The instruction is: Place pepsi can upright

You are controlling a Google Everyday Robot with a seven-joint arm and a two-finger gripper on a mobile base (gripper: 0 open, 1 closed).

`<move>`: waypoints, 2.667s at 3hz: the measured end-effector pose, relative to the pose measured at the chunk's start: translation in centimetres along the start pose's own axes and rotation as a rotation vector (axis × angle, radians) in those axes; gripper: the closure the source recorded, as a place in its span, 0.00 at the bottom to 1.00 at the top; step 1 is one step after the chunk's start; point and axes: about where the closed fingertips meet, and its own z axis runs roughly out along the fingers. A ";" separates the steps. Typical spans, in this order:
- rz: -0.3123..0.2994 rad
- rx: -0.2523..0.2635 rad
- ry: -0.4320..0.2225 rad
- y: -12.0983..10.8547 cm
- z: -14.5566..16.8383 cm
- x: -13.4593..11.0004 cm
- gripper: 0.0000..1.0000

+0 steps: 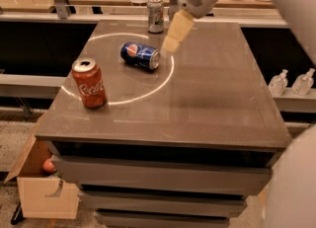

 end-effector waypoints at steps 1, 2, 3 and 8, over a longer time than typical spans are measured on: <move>-0.016 -0.026 0.000 -0.1 3.3 -4.1 0.00; -0.036 -0.066 0.031 0.8 7.6 -8.2 0.00; -0.026 -0.092 0.074 1.1 11.3 -10.6 0.00; -0.112 -0.130 -0.291 -1.2 6.6 -14.1 1.00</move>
Offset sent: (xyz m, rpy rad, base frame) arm 0.0572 0.1244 -0.0506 -0.0263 0.0932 0.0830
